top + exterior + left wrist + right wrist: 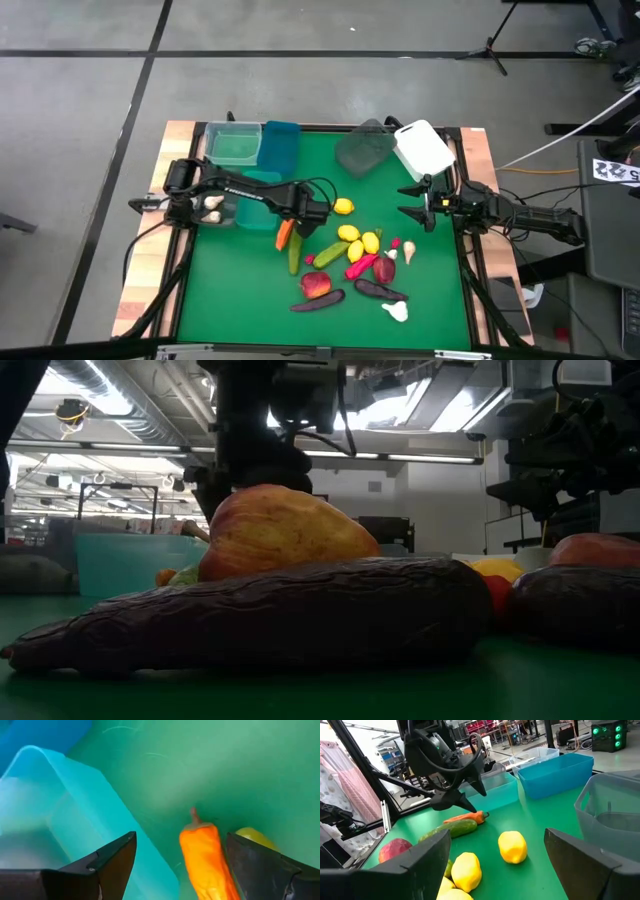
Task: Sort produce into baskets
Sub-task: Put the orange pepper into the blue bin
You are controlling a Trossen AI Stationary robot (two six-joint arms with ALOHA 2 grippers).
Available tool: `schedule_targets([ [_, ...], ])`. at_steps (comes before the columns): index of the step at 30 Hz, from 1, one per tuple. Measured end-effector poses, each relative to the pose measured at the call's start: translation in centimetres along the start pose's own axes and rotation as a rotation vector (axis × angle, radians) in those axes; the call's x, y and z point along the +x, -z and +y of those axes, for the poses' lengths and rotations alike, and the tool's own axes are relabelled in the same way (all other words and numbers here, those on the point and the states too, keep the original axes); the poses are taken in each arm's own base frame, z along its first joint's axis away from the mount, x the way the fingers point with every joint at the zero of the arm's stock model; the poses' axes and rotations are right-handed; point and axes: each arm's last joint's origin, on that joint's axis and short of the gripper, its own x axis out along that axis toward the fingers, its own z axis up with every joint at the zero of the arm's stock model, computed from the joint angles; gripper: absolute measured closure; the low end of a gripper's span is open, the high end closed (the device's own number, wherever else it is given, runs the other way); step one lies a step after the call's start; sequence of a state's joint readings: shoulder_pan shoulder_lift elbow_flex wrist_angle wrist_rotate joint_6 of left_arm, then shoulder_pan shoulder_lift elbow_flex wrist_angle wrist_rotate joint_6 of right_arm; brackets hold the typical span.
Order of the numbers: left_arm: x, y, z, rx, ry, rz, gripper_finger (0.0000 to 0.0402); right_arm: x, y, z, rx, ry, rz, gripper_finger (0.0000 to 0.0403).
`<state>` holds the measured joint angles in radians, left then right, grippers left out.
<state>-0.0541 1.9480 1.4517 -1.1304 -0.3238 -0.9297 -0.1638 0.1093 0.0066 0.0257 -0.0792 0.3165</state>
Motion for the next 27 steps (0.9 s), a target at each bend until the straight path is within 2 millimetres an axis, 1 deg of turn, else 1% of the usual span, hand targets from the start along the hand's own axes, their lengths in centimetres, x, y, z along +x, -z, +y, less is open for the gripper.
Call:
schedule_targets([
  [6, -0.1, 0.2, -0.3, -0.009, 0.015, 0.008, 0.0102, 0.0, 0.0, 0.0, 0.0, 0.0, 0.0, 0.0084],
  [11, 0.9, 0.6, -1.1, 0.008, 0.009, 0.036, 0.0102, 0.0, 0.0, 0.0, 0.0, 0.0, 0.0, 0.0084],
  [15, 2.3, 0.8, -1.7, 0.029, -0.01, 0.089, 0.0102, 0.0, 0.0, 0.0, 0.0, 0.0, 0.0, 0.0084],
  [18, 2.8, 1.0, -1.8, 0.029, -0.027, 0.106, 0.0102, 0.0, 0.0, 0.0, 0.0, 0.0, 0.0, 0.0084],
  [27, 2.8, 1.1, -1.8, 0.012, -0.013, 0.141, 0.0102, 0.0, 0.0, 0.0, 0.0, 0.0, 0.0, 0.0084],
])
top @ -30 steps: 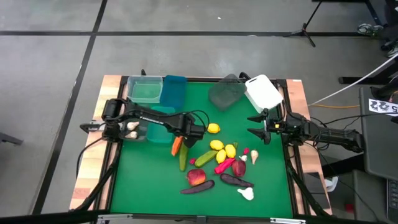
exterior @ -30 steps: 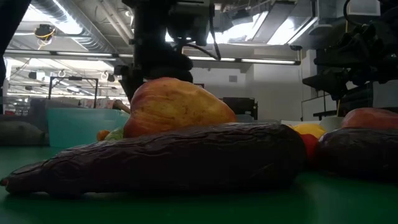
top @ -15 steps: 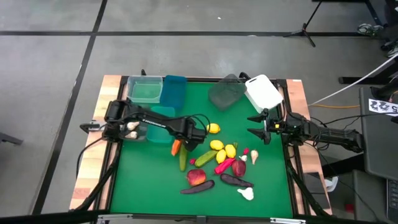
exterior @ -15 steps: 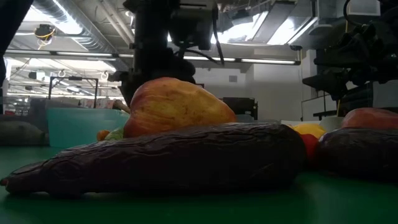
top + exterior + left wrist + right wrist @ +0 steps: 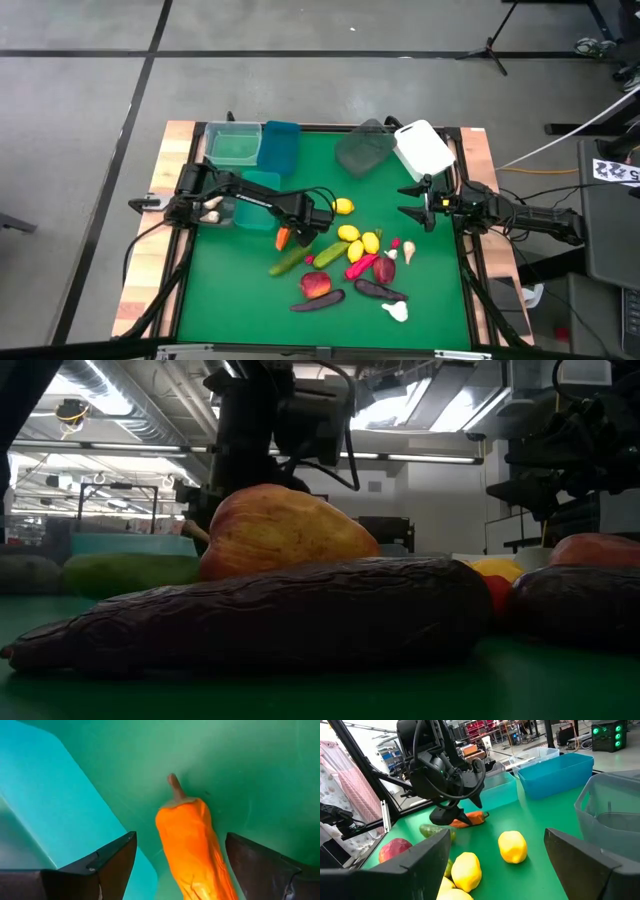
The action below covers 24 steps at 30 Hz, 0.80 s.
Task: Sort produce into baskets
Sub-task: Put the orange pepper into the blue bin
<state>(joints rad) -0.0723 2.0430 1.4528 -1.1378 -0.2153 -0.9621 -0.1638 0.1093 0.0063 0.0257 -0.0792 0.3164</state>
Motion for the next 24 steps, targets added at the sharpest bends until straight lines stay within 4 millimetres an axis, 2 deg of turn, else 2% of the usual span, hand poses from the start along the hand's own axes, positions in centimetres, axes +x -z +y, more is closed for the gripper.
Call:
schedule_targets([
  [5, 0.0, -0.03, -0.09, -0.003, 0.012, 0.001, 0.0122, 0.0, 0.0, 0.0, 0.0, 0.0, 0.0, 0.0084],
  [16, 0.0, -0.12, -0.25, -0.004, 0.032, -0.003, 0.0231, 0.0, 0.0, 0.0, 0.0, 0.0, 0.0, 0.0084],
  [24, -0.12, -0.13, -0.22, -0.007, 0.037, -0.006, 0.0286, 0.0, 0.0, 0.0, 0.0, 0.0, 0.0, 0.0084],
])
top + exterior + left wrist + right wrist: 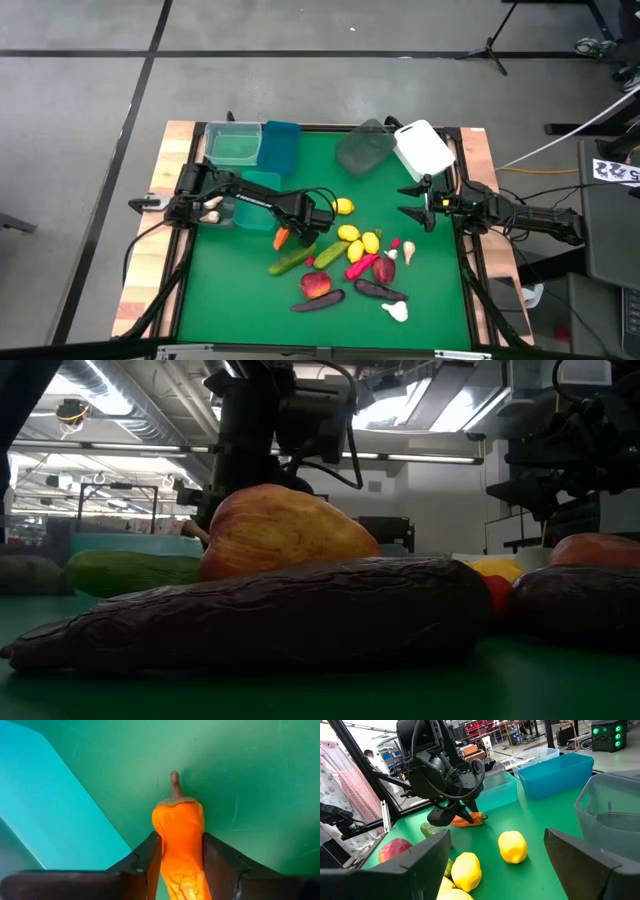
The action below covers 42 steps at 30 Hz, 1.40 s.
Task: Sort produce into baskets
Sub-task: Put the orange pepper into the blue bin
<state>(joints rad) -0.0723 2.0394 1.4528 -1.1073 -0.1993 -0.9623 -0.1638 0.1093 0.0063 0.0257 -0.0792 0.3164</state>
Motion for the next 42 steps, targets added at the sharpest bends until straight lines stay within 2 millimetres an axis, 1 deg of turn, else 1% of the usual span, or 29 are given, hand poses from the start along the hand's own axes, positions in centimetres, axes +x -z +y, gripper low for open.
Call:
schedule_targets([
  [4, -0.5, -0.2, -0.1, 0.003, 0.026, -0.018, 0.0293, 0.0, 0.0, 0.0, 0.0, 0.0, 0.0, 0.0084],
  [9, -2.1, -1.0, -0.6, 0.04, 0.076, -0.062, 0.029, 0.0, 0.0, 0.0, 0.0, 0.0, 0.0, 0.0084],
  [12, -3.6, -1.5, -0.8, 0.103, 0.092, -0.102, 0.0289, 0.0, 0.0, 0.0, 0.0, 0.0, 0.0, 0.0084],
  [15, -5.6, -2.4, 0.0, 0.154, 0.063, -0.167, 0.0289, 0.0, 0.0, 0.0, 0.0, 0.0, 0.0, 0.0084],
  [17, -7.0, -3.1, 0.9, 0.138, 0.006, -0.234, 0.0289, 0.0, 0.0, 0.0, 0.0, 0.0, 0.0, 0.0084],
  [20, -9.3, -4.5, 2.8, 0.125, -0.079, -0.343, 0.0288, 0.0, 0.0, 0.0, 0.0, 0.0, 0.0, 0.0084],
  [24, -11.8, -6.5, 6.6, 0.082, -0.148, -0.449, 0.0288, 0.0, 0.0, 0.0, 0.0, 0.0, 0.0, 0.0084],
  [28, -12.7, -8.8, 11.2, -0.055, -0.223, -0.503, 0.0288, 0.0, 0.0, 0.0, 0.0, 0.0, 0.0, 0.0084],
  [32, -11.8, -11.5, 15.2, -0.161, -0.25, -0.483, 0.0288, 0.0, 0.0, 0.0, 0.0, 0.007, -0.001, 0.0084],
  [36, -9.5, -14.1, 18.0, -0.204, -0.264, -0.474, 0.0288, 0.0, 0.0, 0.0, 0.0, 0.009, -0.001, 0.0084],
  [40, -6.7, -15.3, 20.3, -0.272, -0.174, -0.419, 0.0288, 0.0, 0.0, 0.0, 0.0, 0.009, -0.002, 0.0084],
  [42, -5.5, -15.4, 21.2, -0.277, -0.164, -0.386, 0.0288, 0.0, 0.0, 0.0, 0.0, 0.012, -0.001, 0.0084],
])
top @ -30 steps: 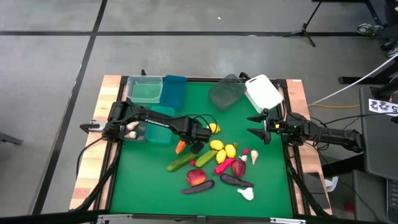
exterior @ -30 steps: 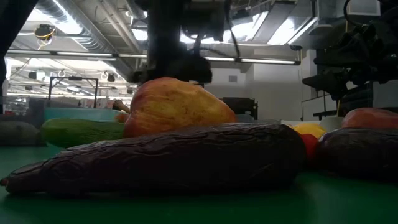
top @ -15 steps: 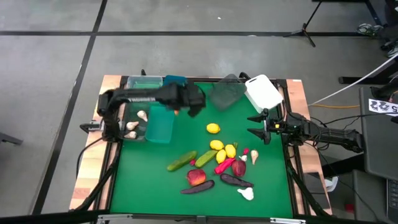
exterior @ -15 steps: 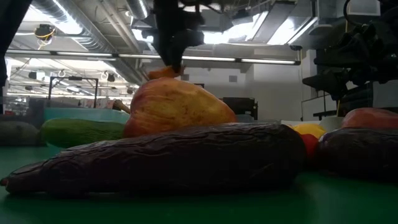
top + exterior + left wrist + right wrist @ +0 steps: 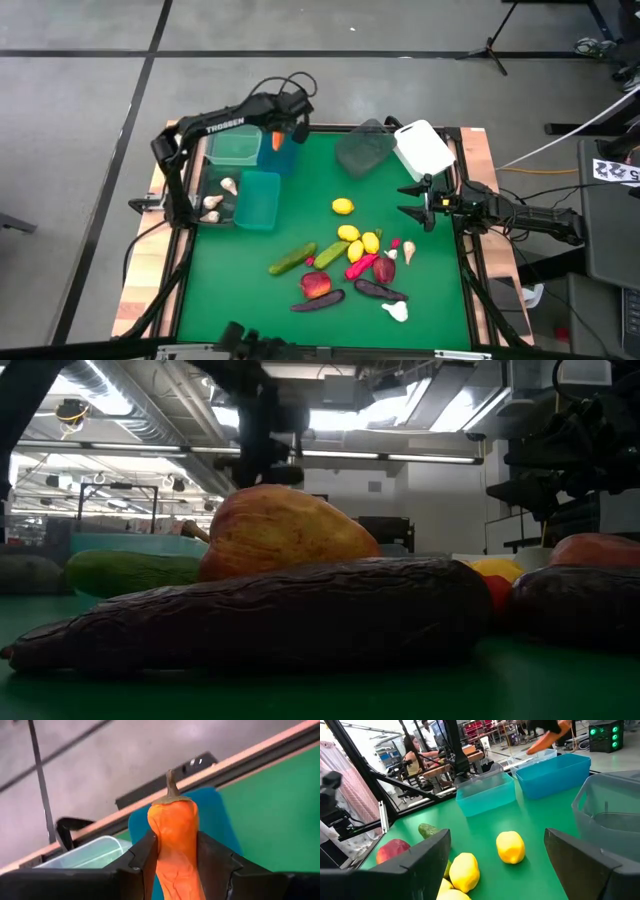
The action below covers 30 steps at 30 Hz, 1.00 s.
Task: Sort produce into baskets
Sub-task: Put the orange pepper into the blue bin, then put the yellow lemon into the transparent bin
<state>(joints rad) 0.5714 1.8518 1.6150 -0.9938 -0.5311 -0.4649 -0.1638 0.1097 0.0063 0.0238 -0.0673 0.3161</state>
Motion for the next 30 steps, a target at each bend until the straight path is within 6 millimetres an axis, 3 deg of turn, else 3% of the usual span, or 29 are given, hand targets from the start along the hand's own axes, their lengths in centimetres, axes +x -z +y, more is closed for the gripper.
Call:
schedule_targets([
  [10, 4.0, 2.2, 0.4, -0.033, -0.026, 0.042, 0.0287, 0.0, 0.0, 0.0, 0.0, 0.007, -0.001, 0.0084],
  [15, 4.7, 2.4, 0.3, -0.058, -0.024, 0.021, 0.0256, 0.0, 0.0, 0.0, 0.0, 0.007, -0.001, 0.0084],
  [25, 4.3, 2.6, -0.4, 0.068, 0.073, 0.044, 0.0137, 0.0, 0.0, 0.0, 0.0, 0.007, -0.001, 0.0084],
  [30, 1.3, 3.0, -1.5, 0.187, 0.188, -0.003, 0.0123, 0.0, 0.0, 0.0, 0.0, 0.007, -0.001, 0.0084],
])
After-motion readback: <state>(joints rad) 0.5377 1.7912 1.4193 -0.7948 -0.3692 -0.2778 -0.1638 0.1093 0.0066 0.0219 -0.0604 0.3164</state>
